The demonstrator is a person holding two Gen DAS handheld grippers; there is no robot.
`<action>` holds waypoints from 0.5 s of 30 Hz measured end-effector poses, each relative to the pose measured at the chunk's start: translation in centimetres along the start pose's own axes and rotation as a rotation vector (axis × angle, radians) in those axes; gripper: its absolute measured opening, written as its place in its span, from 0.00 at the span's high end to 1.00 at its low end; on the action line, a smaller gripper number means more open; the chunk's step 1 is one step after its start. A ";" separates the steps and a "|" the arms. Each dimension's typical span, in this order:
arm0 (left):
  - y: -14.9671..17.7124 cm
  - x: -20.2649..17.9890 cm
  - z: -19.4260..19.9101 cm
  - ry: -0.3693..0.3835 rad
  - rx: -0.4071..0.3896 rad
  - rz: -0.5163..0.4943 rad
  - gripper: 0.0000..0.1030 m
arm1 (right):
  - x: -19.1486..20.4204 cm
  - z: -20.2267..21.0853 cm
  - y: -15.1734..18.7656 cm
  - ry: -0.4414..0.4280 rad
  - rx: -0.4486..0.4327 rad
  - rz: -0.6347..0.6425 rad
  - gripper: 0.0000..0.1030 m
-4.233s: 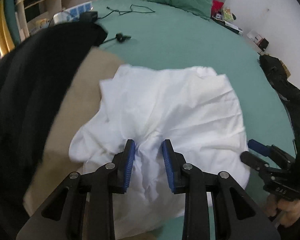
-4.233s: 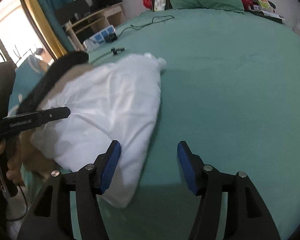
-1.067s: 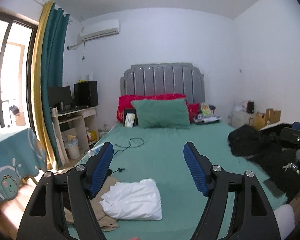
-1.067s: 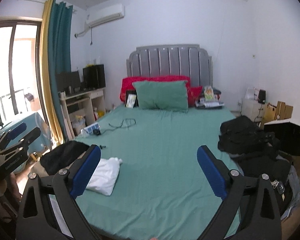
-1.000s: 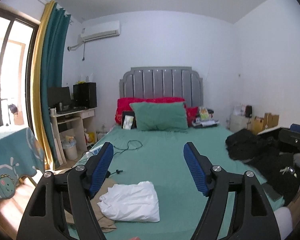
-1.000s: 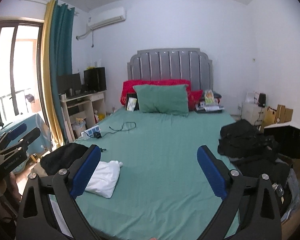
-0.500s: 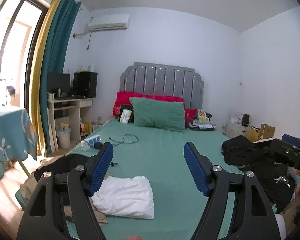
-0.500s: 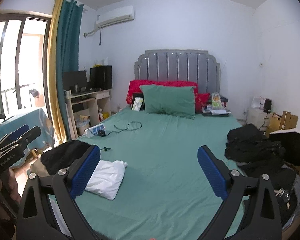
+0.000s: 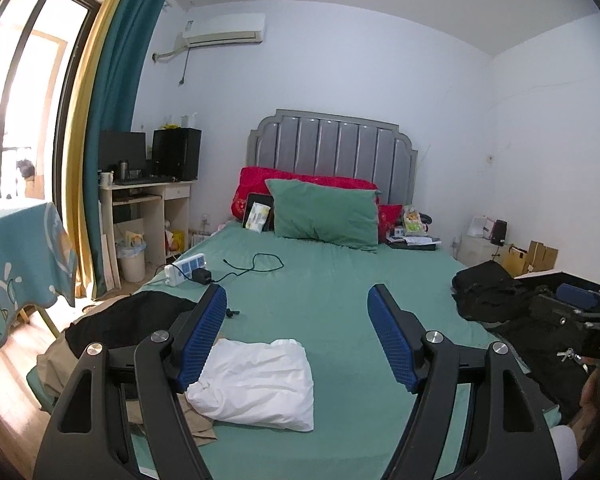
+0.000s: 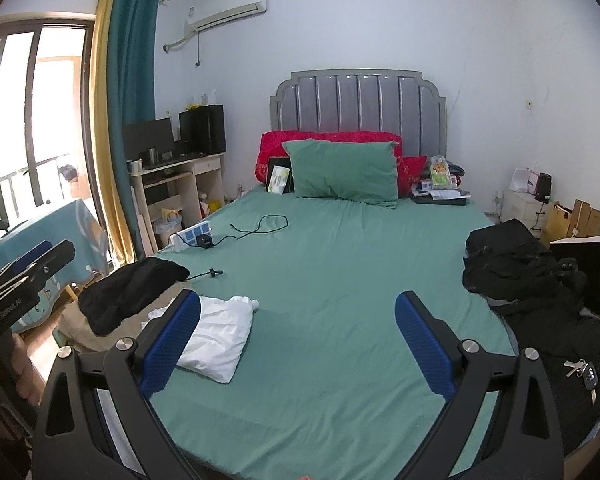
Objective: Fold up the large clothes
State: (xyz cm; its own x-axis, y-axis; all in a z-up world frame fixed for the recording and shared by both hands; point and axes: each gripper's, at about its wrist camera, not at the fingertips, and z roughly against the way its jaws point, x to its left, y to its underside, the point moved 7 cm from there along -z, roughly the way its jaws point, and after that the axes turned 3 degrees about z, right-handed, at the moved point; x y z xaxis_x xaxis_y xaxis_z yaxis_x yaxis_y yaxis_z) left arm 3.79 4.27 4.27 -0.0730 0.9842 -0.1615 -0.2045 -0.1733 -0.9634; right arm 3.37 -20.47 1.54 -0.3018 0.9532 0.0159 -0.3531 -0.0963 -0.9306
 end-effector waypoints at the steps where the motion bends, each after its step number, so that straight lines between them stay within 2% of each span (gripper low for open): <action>1: 0.1 0.0 0.0 -0.001 -0.001 0.001 0.26 | -0.1 -0.1 0.1 0.001 0.003 -0.001 0.06; 15: 0.6 -0.5 -0.4 0.006 0.019 -0.005 0.26 | -0.4 -0.4 0.1 -0.003 0.019 -0.008 0.06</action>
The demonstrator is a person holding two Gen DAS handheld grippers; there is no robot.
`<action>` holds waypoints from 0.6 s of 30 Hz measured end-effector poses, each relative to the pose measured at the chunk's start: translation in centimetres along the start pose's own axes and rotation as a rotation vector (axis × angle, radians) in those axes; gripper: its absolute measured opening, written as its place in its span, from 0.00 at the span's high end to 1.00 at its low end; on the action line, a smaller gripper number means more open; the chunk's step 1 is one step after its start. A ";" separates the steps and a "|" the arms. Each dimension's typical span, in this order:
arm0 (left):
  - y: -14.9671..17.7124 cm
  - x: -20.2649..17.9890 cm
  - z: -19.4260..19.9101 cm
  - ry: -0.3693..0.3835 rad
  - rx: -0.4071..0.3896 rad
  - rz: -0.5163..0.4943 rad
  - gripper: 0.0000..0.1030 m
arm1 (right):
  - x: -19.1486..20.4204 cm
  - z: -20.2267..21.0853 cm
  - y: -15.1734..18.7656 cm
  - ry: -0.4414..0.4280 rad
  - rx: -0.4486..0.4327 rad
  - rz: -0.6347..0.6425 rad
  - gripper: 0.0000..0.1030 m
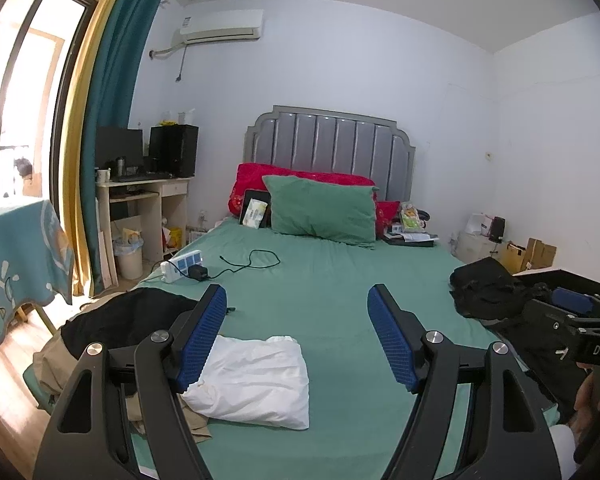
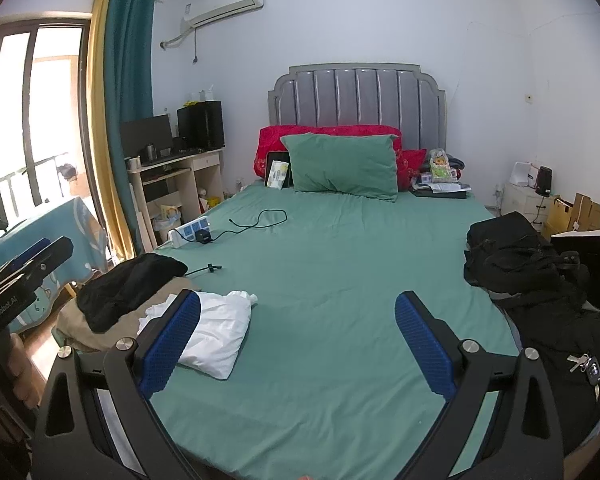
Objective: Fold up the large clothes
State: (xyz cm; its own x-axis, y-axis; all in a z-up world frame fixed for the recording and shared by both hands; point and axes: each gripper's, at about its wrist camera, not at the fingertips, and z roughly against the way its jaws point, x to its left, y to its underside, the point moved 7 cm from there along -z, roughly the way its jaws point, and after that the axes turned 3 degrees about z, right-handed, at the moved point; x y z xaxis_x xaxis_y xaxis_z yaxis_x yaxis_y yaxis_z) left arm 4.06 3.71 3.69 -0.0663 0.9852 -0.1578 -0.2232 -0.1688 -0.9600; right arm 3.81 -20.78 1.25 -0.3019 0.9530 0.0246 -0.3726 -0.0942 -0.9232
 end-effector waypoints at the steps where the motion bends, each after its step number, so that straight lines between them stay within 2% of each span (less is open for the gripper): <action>1: 0.0 0.0 0.0 0.001 0.001 -0.001 0.26 | 0.0 -0.1 0.0 -0.001 0.000 -0.002 0.06; 18: 0.2 0.0 -0.1 0.004 0.017 -0.003 0.26 | 0.0 0.0 0.0 -0.002 -0.003 -0.001 0.06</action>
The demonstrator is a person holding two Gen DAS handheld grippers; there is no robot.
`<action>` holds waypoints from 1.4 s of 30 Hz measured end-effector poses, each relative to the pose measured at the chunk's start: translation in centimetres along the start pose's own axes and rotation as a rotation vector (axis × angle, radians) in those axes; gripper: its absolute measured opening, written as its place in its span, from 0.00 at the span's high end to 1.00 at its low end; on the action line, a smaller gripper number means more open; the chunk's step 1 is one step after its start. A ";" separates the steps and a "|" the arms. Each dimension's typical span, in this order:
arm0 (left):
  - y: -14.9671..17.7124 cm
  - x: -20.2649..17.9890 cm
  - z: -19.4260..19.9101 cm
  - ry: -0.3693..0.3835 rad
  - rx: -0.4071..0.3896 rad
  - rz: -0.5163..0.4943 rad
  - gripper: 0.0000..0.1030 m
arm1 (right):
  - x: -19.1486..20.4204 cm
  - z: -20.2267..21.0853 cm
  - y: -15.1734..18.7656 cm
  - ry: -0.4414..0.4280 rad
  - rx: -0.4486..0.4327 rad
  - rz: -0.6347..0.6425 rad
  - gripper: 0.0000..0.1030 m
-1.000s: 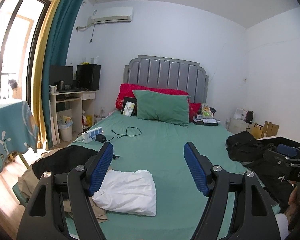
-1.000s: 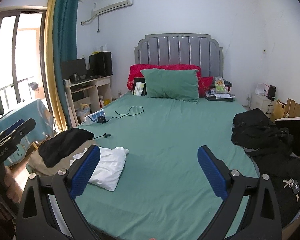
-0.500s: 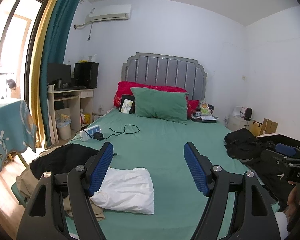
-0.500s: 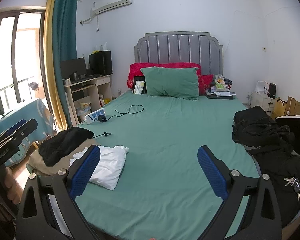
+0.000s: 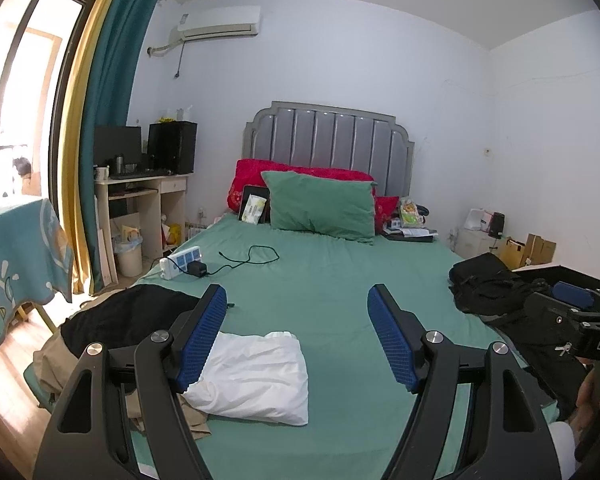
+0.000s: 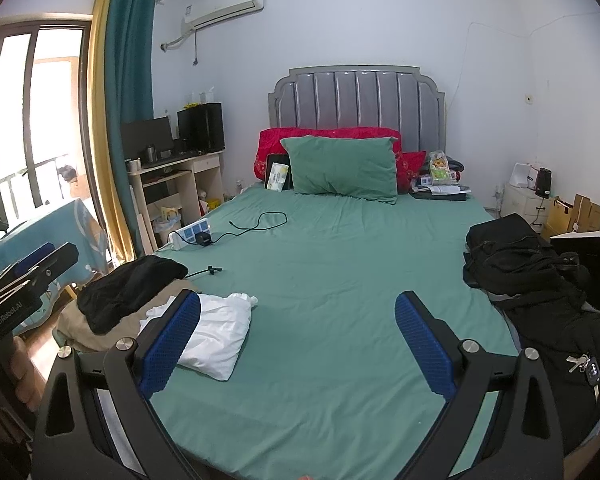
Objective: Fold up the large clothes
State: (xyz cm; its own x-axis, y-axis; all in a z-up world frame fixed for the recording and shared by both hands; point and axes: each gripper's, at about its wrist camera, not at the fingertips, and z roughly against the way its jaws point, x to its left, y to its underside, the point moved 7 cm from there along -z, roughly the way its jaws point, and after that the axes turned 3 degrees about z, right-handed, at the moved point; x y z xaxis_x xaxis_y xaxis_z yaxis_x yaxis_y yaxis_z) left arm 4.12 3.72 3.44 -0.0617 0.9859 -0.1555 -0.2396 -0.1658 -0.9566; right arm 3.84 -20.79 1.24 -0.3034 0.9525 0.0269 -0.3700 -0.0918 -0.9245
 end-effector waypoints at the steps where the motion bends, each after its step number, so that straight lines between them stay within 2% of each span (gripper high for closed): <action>1: 0.0 0.0 0.0 0.000 0.002 0.001 0.26 | 0.0 0.0 0.0 0.001 0.000 0.000 0.06; 42: 0.5 0.5 -0.1 0.009 0.018 0.023 0.26 | 0.0 -0.1 0.0 0.000 0.001 -0.002 0.06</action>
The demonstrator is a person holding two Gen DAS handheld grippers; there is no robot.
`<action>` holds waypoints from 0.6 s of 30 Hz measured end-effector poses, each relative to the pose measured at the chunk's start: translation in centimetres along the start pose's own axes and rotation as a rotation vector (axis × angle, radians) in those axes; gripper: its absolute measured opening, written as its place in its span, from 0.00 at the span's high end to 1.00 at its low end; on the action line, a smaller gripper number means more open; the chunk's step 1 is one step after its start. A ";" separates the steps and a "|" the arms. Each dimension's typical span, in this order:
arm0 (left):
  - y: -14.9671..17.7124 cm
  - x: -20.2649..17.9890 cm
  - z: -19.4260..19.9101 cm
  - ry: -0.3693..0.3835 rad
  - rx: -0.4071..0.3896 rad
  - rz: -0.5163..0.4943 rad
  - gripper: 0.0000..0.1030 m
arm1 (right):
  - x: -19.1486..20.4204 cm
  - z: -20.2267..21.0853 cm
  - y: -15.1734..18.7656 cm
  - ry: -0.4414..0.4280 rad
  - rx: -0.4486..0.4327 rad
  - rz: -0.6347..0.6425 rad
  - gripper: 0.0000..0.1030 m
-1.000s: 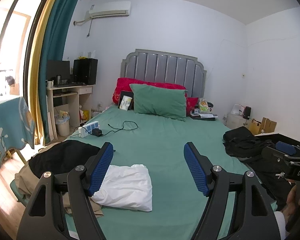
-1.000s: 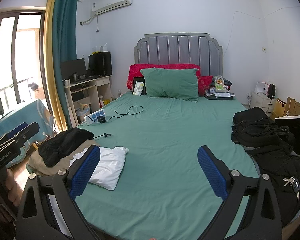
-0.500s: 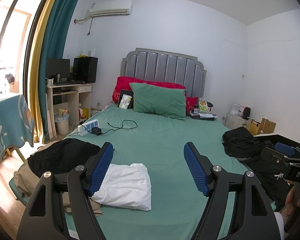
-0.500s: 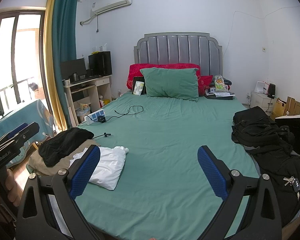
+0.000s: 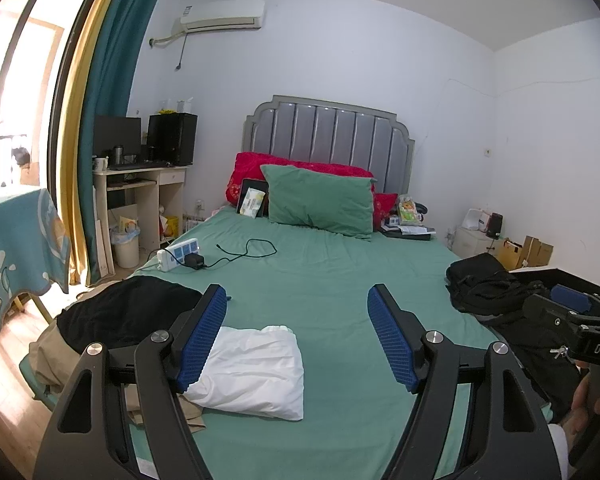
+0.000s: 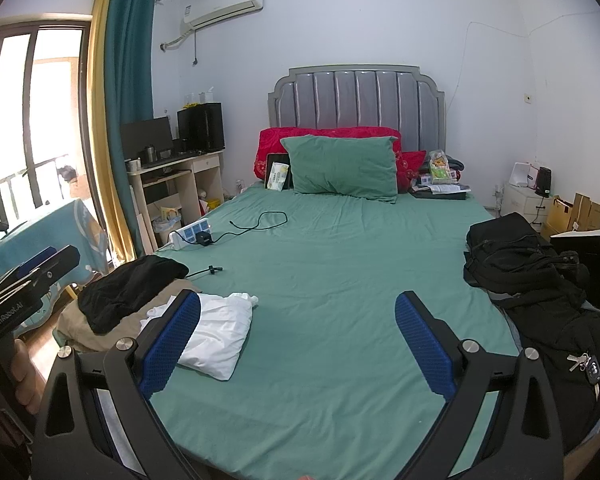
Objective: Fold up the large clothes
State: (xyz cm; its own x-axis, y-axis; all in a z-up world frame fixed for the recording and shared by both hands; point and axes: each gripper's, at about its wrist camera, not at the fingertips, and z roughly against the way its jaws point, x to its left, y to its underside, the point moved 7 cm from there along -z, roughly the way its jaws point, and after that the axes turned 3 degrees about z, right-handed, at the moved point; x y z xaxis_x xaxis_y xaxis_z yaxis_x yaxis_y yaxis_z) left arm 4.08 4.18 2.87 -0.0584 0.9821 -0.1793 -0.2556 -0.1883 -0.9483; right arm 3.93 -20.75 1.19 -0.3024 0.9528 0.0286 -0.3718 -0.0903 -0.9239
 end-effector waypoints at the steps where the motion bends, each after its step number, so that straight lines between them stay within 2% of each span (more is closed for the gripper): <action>1: 0.0 0.0 0.0 0.000 0.000 0.001 0.26 | 0.0 0.0 0.0 -0.001 -0.001 0.000 0.06; 18: -0.1 0.1 0.0 0.001 0.002 0.000 0.26 | 0.1 0.0 0.0 0.000 0.001 0.003 0.06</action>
State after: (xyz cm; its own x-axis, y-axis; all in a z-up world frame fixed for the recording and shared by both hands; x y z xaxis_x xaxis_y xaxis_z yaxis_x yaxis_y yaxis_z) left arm 4.14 4.27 2.90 -0.0577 0.9820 -0.1800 -0.2580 -0.1888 -0.9475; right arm 3.92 -20.70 1.17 -0.3033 0.9525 0.0261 -0.3719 -0.0931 -0.9236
